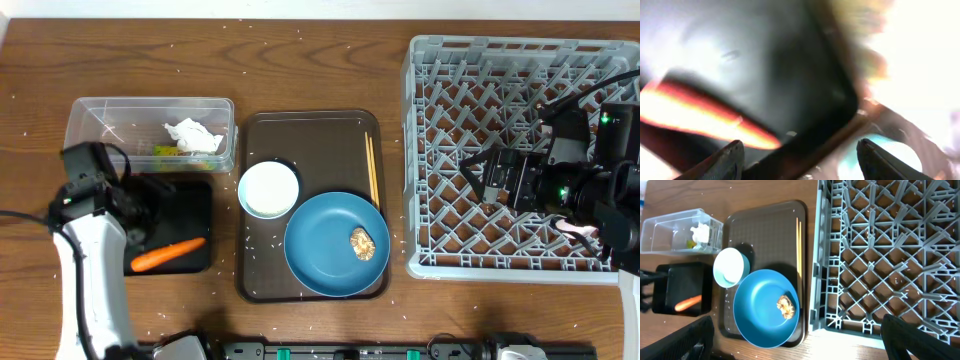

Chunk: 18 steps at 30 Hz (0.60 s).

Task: Sort waste into correct bins and load items into the dishwasher rack
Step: 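Move the carrot onto the black tray and release it, then reach the left gripper to the white rice bowl and grasp its rim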

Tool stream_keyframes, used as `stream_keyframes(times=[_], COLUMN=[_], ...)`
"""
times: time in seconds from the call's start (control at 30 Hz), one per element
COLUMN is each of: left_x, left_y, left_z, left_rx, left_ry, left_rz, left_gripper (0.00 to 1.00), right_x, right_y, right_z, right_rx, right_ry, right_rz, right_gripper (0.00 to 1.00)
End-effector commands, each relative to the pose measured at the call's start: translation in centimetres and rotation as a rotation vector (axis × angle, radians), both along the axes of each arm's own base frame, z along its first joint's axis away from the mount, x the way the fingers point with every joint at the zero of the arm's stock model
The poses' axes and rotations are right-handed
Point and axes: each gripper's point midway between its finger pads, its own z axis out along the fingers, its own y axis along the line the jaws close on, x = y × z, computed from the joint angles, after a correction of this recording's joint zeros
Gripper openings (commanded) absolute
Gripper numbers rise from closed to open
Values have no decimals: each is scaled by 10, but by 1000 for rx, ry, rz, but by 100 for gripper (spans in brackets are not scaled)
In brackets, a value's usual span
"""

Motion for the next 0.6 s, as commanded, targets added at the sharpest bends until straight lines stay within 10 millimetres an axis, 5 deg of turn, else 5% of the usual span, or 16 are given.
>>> stream_keyframes(times=[0.0,0.13,0.3,0.57], left_x=[28,39,48,59], left_y=[-44,-103,-154,-186], left_z=[50,68,47,4], left_rx=[65,135,298,408], left_ry=[-214,-311,-263,-154], left_rz=[-446,-799,-1041,-1149], left_gripper=[73,73,73,72], right_x=[2,4,3,2], right_y=[1,1,1,1], right_z=[0,1,1,0], right_rx=[4,9,12,12], right_ry=[0,-7,-4,2], right_rz=[-3,-10,-15,-15], right_gripper=[99,99,99,99])
